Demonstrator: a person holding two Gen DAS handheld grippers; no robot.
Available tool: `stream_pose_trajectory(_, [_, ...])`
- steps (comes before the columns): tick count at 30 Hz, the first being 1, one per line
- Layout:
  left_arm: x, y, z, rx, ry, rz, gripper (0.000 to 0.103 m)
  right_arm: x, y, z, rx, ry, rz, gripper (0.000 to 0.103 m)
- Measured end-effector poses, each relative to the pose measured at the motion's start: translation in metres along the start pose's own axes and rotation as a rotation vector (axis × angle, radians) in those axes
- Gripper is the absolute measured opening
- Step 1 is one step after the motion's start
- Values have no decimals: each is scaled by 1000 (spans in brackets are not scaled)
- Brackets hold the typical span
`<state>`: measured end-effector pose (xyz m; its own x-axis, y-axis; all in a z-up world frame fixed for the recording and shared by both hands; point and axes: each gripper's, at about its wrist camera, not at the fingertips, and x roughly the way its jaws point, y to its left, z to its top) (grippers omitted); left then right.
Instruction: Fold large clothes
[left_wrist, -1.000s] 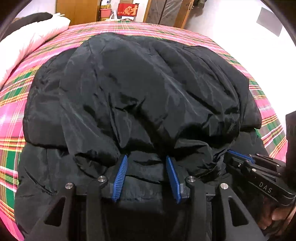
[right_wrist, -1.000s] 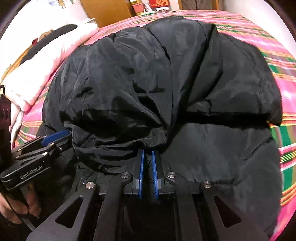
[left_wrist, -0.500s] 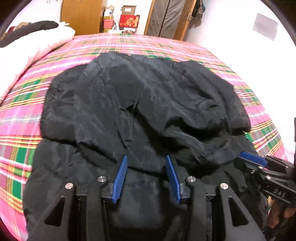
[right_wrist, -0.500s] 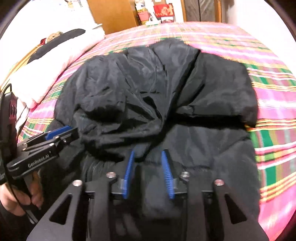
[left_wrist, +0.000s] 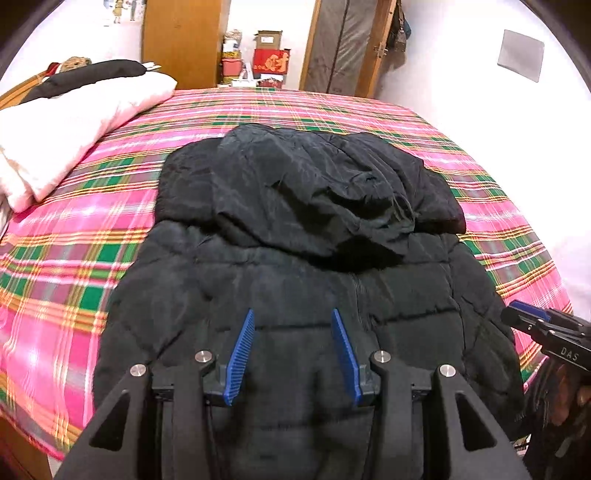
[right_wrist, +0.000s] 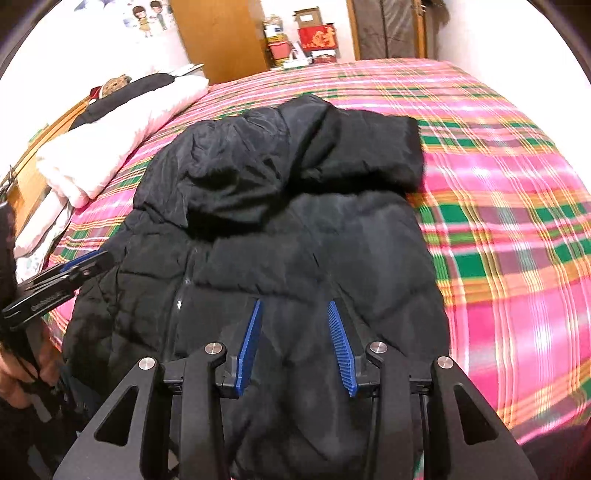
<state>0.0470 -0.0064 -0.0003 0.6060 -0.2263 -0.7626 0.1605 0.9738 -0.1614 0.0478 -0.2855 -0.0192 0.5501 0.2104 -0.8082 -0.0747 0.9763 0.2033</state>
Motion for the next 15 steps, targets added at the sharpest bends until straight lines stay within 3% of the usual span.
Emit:
stream_pose_trajectory(4, [-11,9,-15,-35,5,25,44,-8,-18,-19,58,16,-18,41])
stream_pose_trajectory(6, [-15,14,-21,-42,6,45,44,-11,-28,-24,102,19,-10,49])
stream_pose_trajectory(15, [-18,43,-29,-101,-6,135,44,-12,-54,-30,216,11,-50,49])
